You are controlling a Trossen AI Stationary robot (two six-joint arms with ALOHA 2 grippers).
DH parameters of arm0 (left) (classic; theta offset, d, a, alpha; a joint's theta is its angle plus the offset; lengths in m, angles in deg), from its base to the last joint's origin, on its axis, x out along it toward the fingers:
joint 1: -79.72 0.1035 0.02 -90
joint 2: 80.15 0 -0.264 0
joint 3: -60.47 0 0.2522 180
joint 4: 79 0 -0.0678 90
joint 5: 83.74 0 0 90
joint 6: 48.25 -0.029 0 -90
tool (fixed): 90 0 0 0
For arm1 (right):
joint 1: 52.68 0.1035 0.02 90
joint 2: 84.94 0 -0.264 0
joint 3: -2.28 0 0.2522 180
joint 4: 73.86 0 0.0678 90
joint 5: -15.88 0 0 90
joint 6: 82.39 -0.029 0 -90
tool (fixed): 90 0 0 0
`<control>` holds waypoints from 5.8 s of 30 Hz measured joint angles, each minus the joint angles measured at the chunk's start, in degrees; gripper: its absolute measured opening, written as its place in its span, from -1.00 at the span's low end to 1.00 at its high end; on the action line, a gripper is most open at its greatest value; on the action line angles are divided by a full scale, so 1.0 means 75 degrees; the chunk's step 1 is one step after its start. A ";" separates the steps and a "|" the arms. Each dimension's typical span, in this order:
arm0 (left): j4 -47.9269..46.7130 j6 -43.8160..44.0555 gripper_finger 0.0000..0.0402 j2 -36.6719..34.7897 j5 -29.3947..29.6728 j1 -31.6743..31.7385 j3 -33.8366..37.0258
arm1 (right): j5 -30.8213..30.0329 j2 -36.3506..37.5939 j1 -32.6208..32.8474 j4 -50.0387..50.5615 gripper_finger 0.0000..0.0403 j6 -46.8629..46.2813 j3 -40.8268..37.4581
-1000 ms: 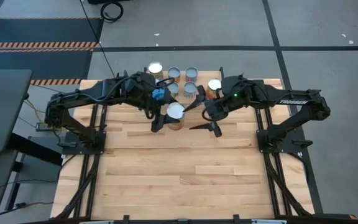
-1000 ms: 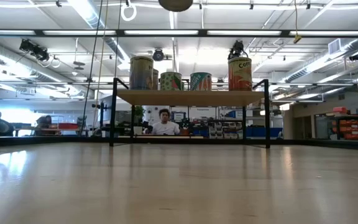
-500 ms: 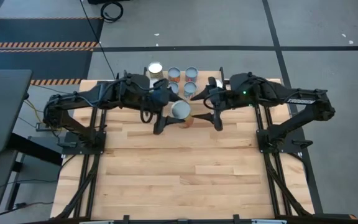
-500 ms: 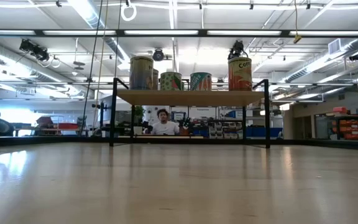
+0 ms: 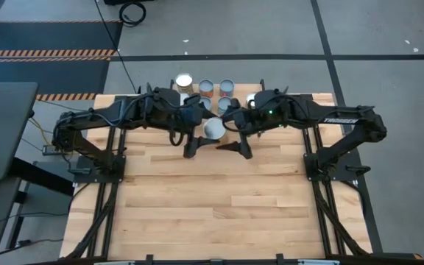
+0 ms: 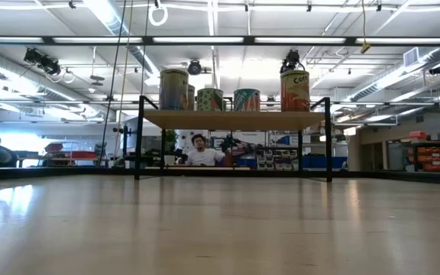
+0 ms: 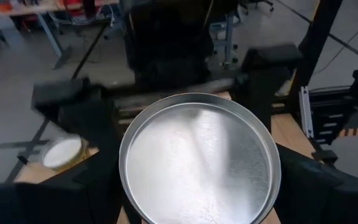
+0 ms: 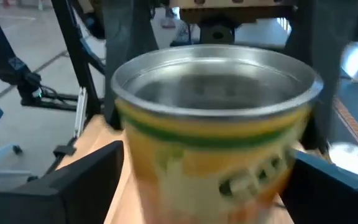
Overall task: Pick and place cans onto a shelf
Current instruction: Put the corn can on top of the shelf
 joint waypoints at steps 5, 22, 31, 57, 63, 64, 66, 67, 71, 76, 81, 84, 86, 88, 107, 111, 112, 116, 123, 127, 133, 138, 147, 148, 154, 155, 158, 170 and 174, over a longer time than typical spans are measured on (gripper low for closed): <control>-0.0012 -0.0043 0.57 0.0001 0.0002 -0.0002 0.0000 | 0.0063 -0.0127 -0.0007 -0.0481 0.90 -0.0194 -0.0006; 0.0202 -0.0088 0.76 -0.0006 0.0040 0.0000 0.0009 | 0.0062 -0.0098 -0.0146 -0.0492 0.73 -0.1050 0.0003; -0.0157 -0.0324 0.76 -0.0593 0.0666 0.0030 -0.0332 | -0.0134 0.0197 -0.0300 -0.0346 0.64 -0.0469 0.0000; 0.0588 0.0007 0.59 -0.0003 0.0256 0.0355 -0.0373 | 0.0408 0.0325 -0.0711 0.0071 0.63 -0.0202 -0.0015; 0.0586 0.0001 0.59 -0.0006 0.0212 0.0358 -0.0364 | 0.0402 0.0328 -0.0711 0.0031 0.62 -0.0210 -0.0015; 0.0582 -0.0002 0.59 -0.0006 0.0204 0.0358 -0.0364 | 0.0406 0.0328 -0.0712 0.0030 0.62 -0.0207 -0.0015; 0.0583 0.0007 0.60 -0.0006 0.0171 0.0358 -0.0364 | 0.0417 0.0328 -0.0714 0.0025 0.63 -0.0204 -0.0015; 0.0578 0.0032 0.60 -0.0006 0.0162 0.0358 -0.0364 | 0.0419 0.0331 -0.0714 0.0014 0.64 -0.0193 -0.0015; 0.0587 0.0052 0.64 -0.0007 0.0159 0.0353 -0.0368 | 0.0415 0.0331 -0.0711 -0.0153 0.64 -0.0185 -0.0015; 0.0603 0.0203 0.63 -0.0013 0.0282 0.0353 -0.0376 | 0.0391 0.0301 -0.0711 -0.0367 0.64 -0.0219 -0.0012; 0.0446 0.0232 0.60 0.0106 0.0276 0.0341 -0.0358 | 0.0399 0.0243 -0.0708 -0.0755 0.68 -0.0321 0.0015; 0.0374 0.0287 0.61 0.0137 0.0272 0.0338 -0.0357 | 0.0420 0.0230 -0.0702 -0.0878 0.69 -0.0391 0.0012; 0.0398 0.0334 0.61 0.0170 0.0227 0.0322 -0.0370 | 0.0417 0.0230 -0.0704 -0.0854 0.66 -0.0531 0.0012; 0.0383 0.0371 0.61 0.0189 0.0194 0.0309 -0.0366 | 0.0410 0.0232 -0.0705 -0.0698 0.60 -0.0584 0.0009; 0.0159 0.0339 0.76 -0.0554 0.0165 0.0397 -0.0361 | 0.0215 0.0264 -0.0858 -0.0416 0.53 -0.0023 0.0006; -0.0131 0.0387 0.76 -0.1056 0.0233 0.0530 -0.0361 | 0.0284 0.0498 -0.1364 -0.0421 0.53 0.0100 -0.0003; -0.0169 0.0399 0.76 -0.1165 0.0233 0.0568 -0.0363 | 0.0329 0.0557 -0.1557 -0.0419 0.53 0.0162 -0.0002; -0.0184 0.0508 0.77 -0.1346 0.0247 0.0659 -0.0376 | 0.0698 0.0720 -0.2492 -0.0418 0.53 0.0375 0.0003; -0.0461 0.0780 0.77 -0.1198 0.0496 0.0659 -0.0367 | 0.1930 0.0750 -0.4545 -0.0810 0.53 0.0794 -0.0282; -0.0688 0.0804 0.74 -0.1008 0.1112 0.0751 -0.0361 | 0.3440 0.0744 -0.5830 -0.1987 0.53 0.0546 -0.1229; -0.0733 0.1059 0.73 -0.0802 0.1217 0.1377 -0.0364 | 0.5262 0.0487 -0.7312 -0.3975 0.53 0.0237 -0.2732; -0.0664 0.1025 0.73 -0.0568 0.1200 0.1935 -0.0364 | 0.6542 -0.0237 -0.8043 -0.5002 0.53 -0.0145 -0.3123; -0.0520 0.0885 0.73 -0.0196 0.1200 0.2524 -0.0364 | 0.8307 -0.1439 -0.8574 -0.6621 0.53 -0.0450 -0.3126; -0.0441 0.0834 0.73 -0.0148 0.1200 0.2556 -0.0364 | 0.8475 -0.1598 -0.8606 -0.6814 0.53 -0.0463 -0.3124; -0.0222 0.0794 0.73 0.0068 0.1203 0.2840 -0.0364 | 0.9432 -0.2447 -0.8592 -0.8183 0.53 -0.1365 -0.3124; -0.0212 0.0794 0.73 0.0099 0.1202 0.2878 -0.0364 | 0.9609 -0.2533 -0.8588 -0.8451 0.53 -0.1578 -0.3124; -0.0235 0.0794 0.73 0.0212 0.1202 0.2956 -0.0364 | 0.9953 -0.2716 -0.8605 -0.8988 0.53 -0.2080 -0.3070; -0.0489 0.0791 0.73 0.0321 0.0409 0.3010 -0.0364 | 1.0103 -0.3116 -0.8583 -0.9061 0.59 -0.1699 -0.3034; -0.0576 0.0788 0.73 0.0321 0.0351 0.3001 -0.0364 | 0.9931 -0.3143 -0.8547 -0.9073 0.65 -0.1670 -0.3034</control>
